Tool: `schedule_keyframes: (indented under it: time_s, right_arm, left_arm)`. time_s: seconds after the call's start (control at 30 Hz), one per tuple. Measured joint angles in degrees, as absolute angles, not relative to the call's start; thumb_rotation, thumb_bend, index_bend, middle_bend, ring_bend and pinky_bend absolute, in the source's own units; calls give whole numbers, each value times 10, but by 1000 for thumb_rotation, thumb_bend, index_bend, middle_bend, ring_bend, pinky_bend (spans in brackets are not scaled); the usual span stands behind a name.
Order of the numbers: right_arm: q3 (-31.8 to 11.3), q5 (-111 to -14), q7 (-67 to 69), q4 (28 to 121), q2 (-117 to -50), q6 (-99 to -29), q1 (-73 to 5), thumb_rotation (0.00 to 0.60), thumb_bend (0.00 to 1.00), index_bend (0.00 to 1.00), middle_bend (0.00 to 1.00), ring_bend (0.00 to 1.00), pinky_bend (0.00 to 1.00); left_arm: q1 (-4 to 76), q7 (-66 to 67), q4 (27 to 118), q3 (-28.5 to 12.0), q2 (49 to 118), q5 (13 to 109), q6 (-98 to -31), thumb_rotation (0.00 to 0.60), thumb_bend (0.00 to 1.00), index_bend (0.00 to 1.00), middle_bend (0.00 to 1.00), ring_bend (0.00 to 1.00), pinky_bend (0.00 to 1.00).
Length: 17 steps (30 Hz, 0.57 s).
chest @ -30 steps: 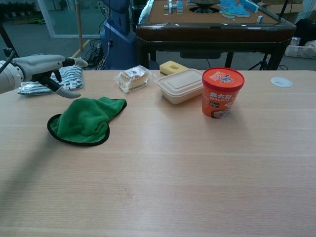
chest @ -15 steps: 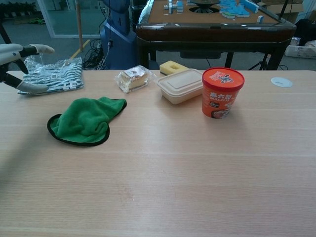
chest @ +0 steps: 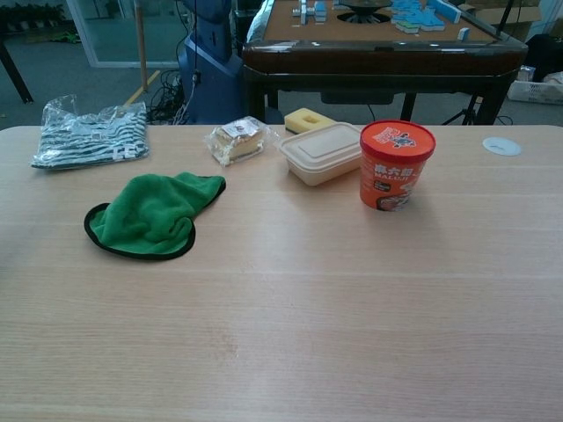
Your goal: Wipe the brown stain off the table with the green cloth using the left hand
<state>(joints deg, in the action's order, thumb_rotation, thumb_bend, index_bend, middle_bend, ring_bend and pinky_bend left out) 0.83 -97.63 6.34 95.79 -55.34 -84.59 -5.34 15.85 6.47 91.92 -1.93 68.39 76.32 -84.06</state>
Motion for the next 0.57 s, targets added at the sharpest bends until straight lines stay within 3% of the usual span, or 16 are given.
schedule_keyframes:
  time_s: [0.23, 0.57]
  right_arm:
    - [11, -989, 61, 956, -559, -844, -61, 600, 329, 300, 266, 142, 189]
    - [15, -1002, 55, 956, -565, -850, -65, 600, 329, 300, 271, 142, 189]
  left_arm:
    - [92, 81, 953, 16, 673, 816, -916, 600, 183, 88, 19, 55, 261]
    - [44, 108, 966, 36, 678, 849, -948, 600, 183, 88, 19, 55, 262]
